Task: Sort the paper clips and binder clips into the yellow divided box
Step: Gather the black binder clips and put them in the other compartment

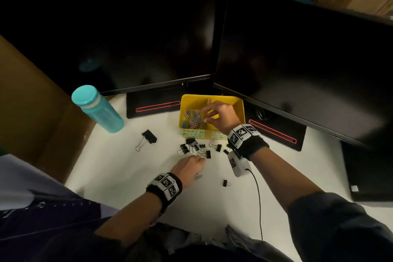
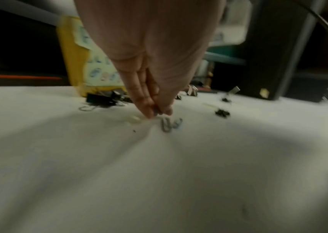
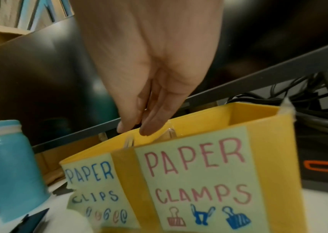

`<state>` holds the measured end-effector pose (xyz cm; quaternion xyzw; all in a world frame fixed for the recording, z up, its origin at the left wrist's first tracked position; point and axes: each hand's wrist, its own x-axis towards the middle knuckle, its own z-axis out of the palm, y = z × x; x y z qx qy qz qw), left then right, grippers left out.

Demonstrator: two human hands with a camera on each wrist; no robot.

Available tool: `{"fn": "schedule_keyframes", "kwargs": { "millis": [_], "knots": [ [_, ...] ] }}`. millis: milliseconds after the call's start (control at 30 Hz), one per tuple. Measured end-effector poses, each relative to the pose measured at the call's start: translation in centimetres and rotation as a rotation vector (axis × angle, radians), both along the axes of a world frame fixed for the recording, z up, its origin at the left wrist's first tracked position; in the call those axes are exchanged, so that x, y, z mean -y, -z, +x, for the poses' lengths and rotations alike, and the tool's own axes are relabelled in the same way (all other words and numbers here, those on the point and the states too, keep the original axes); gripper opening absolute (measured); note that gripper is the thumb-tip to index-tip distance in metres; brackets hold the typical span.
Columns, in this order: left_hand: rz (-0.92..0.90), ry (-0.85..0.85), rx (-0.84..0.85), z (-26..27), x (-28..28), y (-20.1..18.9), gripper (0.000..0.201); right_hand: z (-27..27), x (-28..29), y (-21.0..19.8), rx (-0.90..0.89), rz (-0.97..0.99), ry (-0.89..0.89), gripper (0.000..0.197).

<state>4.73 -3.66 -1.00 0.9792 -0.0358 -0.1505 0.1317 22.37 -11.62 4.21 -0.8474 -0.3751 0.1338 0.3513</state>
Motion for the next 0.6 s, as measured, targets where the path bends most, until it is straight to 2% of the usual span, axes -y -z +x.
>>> {"fn": "schedule_keyframes", "kwargs": {
  "millis": [67,133,167,200,300,400,533,600],
  "knots": [
    [-0.090,-0.083,0.169,0.5,-1.2,-0.8,0.015,0.1,1.6,0.1,0.026,0.087,0.057,0.025],
    [-0.189,-0.203,0.387,1.7,-2.5,-2.2,0.008,-0.6,4.4,0.7,0.078,0.176,0.195,0.011],
    [-0.226,-0.244,0.472,2.6,-3.2,-3.0,0.002,-1.2,6.0,1.4,0.099,0.175,0.265,0.006],
    [-0.258,-0.285,0.507,3.6,-3.9,-3.7,0.005,-2.0,7.5,2.2,0.107,0.155,0.313,0.006],
    [-0.293,-0.336,0.500,6.3,-5.3,-4.5,0.009,-4.2,10.0,4.0,0.177,0.103,0.292,0.023],
    [-0.163,-0.310,0.574,6.8,-5.2,-4.6,0.017,-5.6,9.8,3.4,0.236,0.158,0.336,0.034],
    [-0.117,-0.154,0.713,4.1,-3.9,-4.6,0.017,-6.3,10.3,4.1,0.255,0.128,0.401,0.033],
    [-0.098,-0.076,0.610,2.1,-3.6,-3.8,0.028,-6.7,11.1,6.0,0.191,0.043,0.393,0.031]
  ]
}}
